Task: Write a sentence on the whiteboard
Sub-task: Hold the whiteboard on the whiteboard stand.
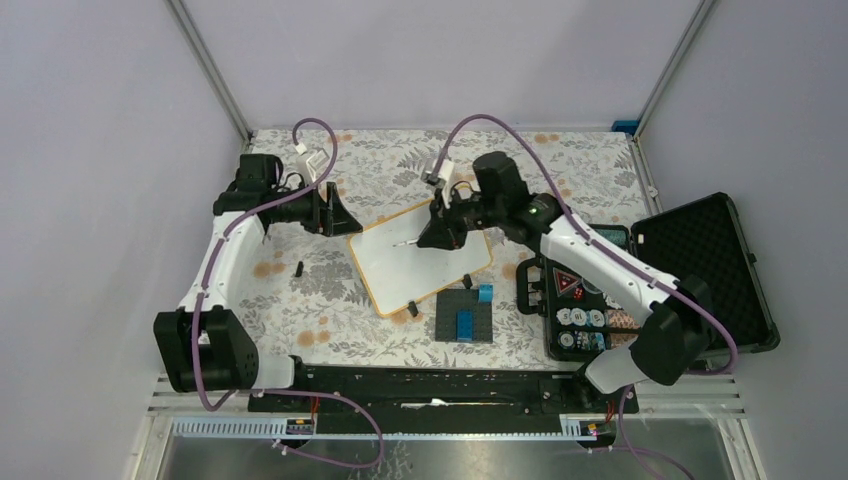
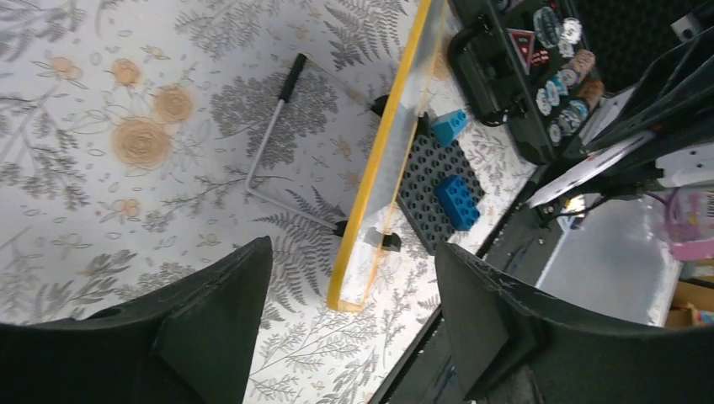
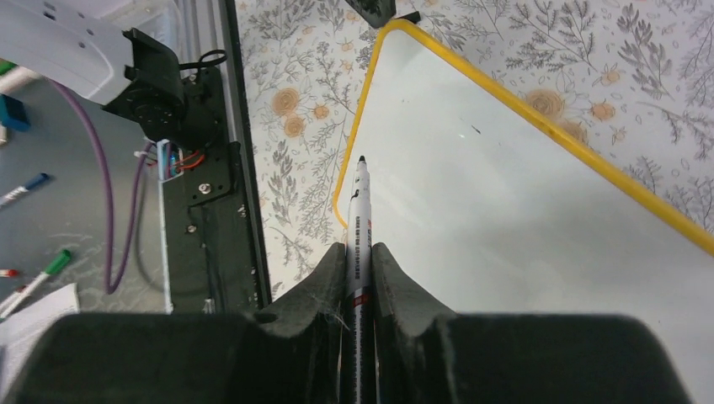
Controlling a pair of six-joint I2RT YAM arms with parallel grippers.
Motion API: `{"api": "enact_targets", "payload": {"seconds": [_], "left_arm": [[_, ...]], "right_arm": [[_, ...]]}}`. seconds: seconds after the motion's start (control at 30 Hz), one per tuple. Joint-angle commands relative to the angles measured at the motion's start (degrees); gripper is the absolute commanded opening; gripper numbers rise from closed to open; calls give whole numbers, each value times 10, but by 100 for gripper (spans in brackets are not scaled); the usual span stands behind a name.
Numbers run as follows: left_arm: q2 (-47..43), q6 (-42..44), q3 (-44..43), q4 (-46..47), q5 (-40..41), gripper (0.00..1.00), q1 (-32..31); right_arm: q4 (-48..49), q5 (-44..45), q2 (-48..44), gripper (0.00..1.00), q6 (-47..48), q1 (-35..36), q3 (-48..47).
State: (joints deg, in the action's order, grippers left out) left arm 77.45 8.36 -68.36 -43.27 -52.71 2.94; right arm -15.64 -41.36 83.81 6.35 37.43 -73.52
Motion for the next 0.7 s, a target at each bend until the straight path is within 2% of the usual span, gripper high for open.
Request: {"api": "enact_targets", "payload": {"seconds": [0.0, 0.23, 0.43, 0.67], "left_arm": [[4, -15, 13, 49, -69, 72, 0], [47, 26, 6, 15, -95, 51, 0], [64, 39, 2, 3, -104, 48, 0], [95, 51, -13, -12, -118, 23, 0]], "right_arm": [[42, 71, 20, 0, 41, 45, -29], [75, 85, 54, 0, 36, 81, -43], [67, 97, 82, 0, 31, 95, -72], [78, 93, 97, 0, 39, 95, -76]]}}
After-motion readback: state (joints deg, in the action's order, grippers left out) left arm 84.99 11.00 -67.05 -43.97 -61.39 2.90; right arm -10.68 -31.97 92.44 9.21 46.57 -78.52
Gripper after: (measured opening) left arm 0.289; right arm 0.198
